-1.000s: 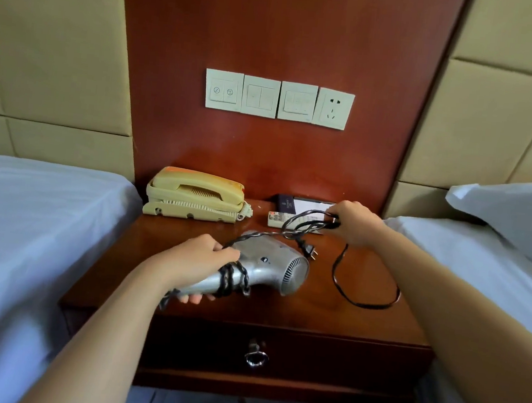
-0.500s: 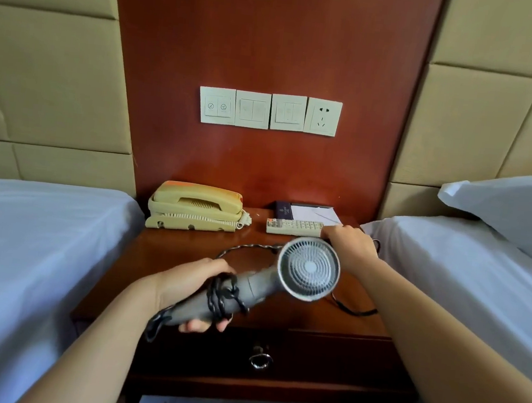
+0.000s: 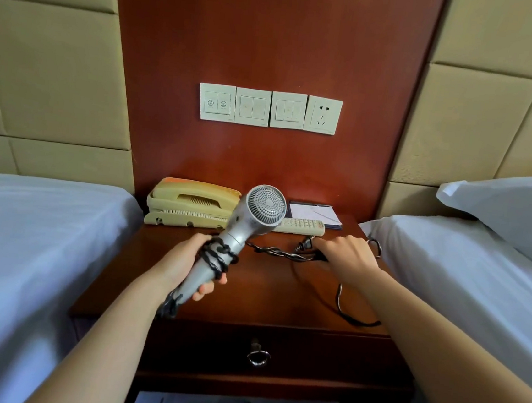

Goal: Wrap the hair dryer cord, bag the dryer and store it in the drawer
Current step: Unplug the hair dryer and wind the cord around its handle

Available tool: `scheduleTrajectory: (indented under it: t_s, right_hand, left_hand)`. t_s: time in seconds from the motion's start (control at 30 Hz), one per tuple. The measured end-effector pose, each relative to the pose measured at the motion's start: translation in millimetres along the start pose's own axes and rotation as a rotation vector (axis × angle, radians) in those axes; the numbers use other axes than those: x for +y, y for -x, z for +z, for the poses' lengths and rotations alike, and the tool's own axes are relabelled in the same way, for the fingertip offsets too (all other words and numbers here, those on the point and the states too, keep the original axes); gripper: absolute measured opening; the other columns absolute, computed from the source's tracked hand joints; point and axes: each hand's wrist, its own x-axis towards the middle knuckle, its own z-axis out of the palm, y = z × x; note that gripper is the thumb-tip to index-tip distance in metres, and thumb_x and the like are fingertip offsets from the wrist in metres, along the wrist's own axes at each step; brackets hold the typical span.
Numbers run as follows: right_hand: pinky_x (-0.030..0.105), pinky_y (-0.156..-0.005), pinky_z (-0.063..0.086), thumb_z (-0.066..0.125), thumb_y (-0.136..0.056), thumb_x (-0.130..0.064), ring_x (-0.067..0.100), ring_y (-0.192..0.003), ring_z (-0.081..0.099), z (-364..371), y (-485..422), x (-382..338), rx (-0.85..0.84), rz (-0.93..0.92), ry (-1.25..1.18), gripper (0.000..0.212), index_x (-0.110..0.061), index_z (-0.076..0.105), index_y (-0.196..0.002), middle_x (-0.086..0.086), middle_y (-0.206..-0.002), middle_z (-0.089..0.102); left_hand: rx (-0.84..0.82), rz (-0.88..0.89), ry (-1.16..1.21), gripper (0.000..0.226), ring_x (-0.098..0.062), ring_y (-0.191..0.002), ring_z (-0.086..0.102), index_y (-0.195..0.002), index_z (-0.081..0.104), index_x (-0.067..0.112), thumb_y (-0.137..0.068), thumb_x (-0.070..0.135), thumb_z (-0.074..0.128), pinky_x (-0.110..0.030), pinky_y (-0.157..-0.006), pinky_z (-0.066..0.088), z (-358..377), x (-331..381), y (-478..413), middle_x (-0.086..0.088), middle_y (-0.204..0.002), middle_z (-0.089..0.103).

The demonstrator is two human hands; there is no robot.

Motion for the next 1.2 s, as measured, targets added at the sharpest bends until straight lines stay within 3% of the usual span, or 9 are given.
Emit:
scheduleTrajectory:
  t_s: [0.1,0.3,0.47,0.57,0.7,0.8,0.9,1.0,1.2]
  right_hand:
    - [0.034,-0.066,0.039,0.048,-0.092,-0.043,0.032,-0.103,0.062,7,8,-1,-0.029,-0.023,0.008,0.045,-0.023,0.039,-0.132,0.004,-0.118,0.061]
    - [0.038,-0.101,0.031,0.044,-0.092,-0.045,0.028,-0.125,0.040,16,17,-16,-0.066,-0.017,0.037,0.058,-0.018,0.031,-0.141,0.006,-0.138,0.044]
    - [0.036,-0.108,0.029,0.052,-0.084,-0.023,0.026,-0.135,0.036,0,16,-44,0.032,0.003,-0.737,0.071,-0.014,0.022,-0.147,0.007,-0.147,0.039]
    - [0.027,-0.097,0.038,0.048,-0.080,-0.005,0.016,-0.122,0.050,-8,17,-53,0.104,0.082,-1.197,0.059,-0.015,0.042,-0.138,0.003,-0.133,0.055]
    - [0.018,-0.071,0.043,0.049,-0.092,-0.009,-0.003,-0.072,0.055,-22,19,-50,0.140,0.062,-1.403,0.020,-0.021,0.065,-0.094,-0.018,-0.078,0.063]
    - [0.028,-0.060,0.033,0.049,-0.095,-0.027,0.005,-0.055,0.038,-21,19,-53,0.194,0.071,-1.339,0.037,-0.023,0.047,-0.059,-0.013,-0.051,0.042]
    - [0.034,-0.058,0.034,0.052,-0.085,-0.035,0.015,-0.052,0.037,-16,19,-51,0.097,0.161,-1.235,0.041,-0.022,0.044,-0.047,-0.008,-0.045,0.035]
    - [0.033,-0.059,0.042,0.051,-0.067,-0.037,0.018,-0.051,0.048,-22,20,-43,0.032,0.242,-1.183,0.028,-0.021,0.052,-0.044,-0.005,-0.044,0.045]
    - [0.032,-0.066,0.043,0.057,-0.075,-0.028,0.025,-0.074,0.058,-25,30,-42,-0.064,0.170,-0.837,0.018,-0.029,0.052,-0.058,-0.003,-0.067,0.059]
  left_hand:
    - [0.025,0.050,0.056,0.034,-0.019,-0.032,0.044,-0.117,0.057,0.029,-0.101,0.039,0.030,-0.019,-0.034,0.037,10,3,-2,-0.022,-0.065,0.059]
    - [0.003,0.079,0.057,0.051,-0.018,-0.032,0.042,-0.105,0.059,-0.003,-0.100,0.038,0.028,-0.019,-0.033,0.034,33,5,-3,-0.018,-0.064,0.060]
    - [-0.052,0.054,0.042,0.052,-0.017,-0.032,0.041,-0.104,0.057,-0.003,-0.101,0.038,0.025,-0.018,-0.033,0.034,49,6,-2,-0.018,-0.063,0.059]
    - [-0.096,0.039,0.057,0.053,-0.016,-0.032,0.041,-0.104,0.055,-0.003,-0.100,0.038,0.022,-0.017,-0.033,0.033,54,6,-2,-0.016,-0.063,0.057]
    - [-0.106,0.037,0.080,0.052,-0.017,-0.030,0.040,-0.101,0.053,-0.003,-0.100,0.039,0.022,-0.017,-0.032,0.033,56,6,-5,-0.017,-0.061,0.056]
    - [-0.088,0.043,0.022,0.061,-0.017,-0.031,0.042,-0.100,0.058,-0.003,-0.098,0.049,0.025,-0.017,-0.032,0.035,57,0,-6,-0.017,-0.062,0.058]
    - [-0.039,0.121,-0.029,0.069,-0.017,-0.031,0.045,-0.091,0.062,-0.003,-0.086,0.061,0.037,-0.018,-0.034,0.036,58,-3,-4,-0.016,-0.058,0.059]
    - [0.014,0.210,-0.010,0.066,-0.019,-0.033,0.046,-0.099,0.061,-0.003,-0.074,0.058,0.053,-0.020,-0.035,0.038,59,-3,-3,-0.016,-0.057,0.060]
    - [0.052,0.249,0.102,0.040,-0.019,-0.032,0.045,-0.102,0.060,0.007,-0.082,0.042,0.057,-0.020,-0.034,0.037,67,-5,-6,-0.017,-0.056,0.058]
